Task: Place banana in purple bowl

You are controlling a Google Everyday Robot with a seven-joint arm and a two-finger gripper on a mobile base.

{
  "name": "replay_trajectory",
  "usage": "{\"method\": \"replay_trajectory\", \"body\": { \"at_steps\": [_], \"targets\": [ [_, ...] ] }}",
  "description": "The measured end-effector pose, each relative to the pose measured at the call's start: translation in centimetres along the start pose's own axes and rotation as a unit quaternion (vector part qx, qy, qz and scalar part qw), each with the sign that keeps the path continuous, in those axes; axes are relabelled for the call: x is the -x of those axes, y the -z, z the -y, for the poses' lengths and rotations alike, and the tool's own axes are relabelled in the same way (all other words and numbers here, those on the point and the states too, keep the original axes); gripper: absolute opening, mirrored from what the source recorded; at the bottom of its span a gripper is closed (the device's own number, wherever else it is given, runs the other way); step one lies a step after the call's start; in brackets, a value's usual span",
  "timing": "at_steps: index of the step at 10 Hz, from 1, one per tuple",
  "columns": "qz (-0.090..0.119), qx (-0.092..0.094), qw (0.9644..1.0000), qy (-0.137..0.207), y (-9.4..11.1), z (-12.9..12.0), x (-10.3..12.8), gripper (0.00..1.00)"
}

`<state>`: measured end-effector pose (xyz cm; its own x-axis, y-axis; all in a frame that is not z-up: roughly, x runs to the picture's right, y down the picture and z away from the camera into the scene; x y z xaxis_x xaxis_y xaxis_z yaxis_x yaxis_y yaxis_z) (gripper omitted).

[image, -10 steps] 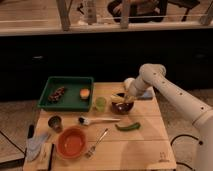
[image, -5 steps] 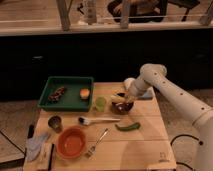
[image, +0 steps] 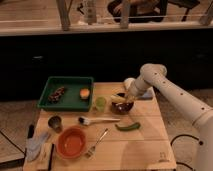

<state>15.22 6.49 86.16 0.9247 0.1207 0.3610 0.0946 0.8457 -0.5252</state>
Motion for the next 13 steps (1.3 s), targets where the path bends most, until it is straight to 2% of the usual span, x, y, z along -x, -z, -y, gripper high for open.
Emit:
{"method": "replay_trajectory", "body": {
  "at_steps": [1, 4, 9, 13],
  "targets": [
    [-0.003, 0.002, 1.0000, 0.005, 0.2, 0.0, -0.1, 0.57],
    [-0.008, 0.009, 0.9997, 0.022, 0.6, 0.2, 0.0, 0.80],
    [-0.010, 0.022, 0.9982, 0.056, 1.1, 0.2, 0.4, 0.80],
    [-0.002, 0.031, 0.9959, 0.085, 1.8, 0.2, 0.8, 0.80]
  ]
}}
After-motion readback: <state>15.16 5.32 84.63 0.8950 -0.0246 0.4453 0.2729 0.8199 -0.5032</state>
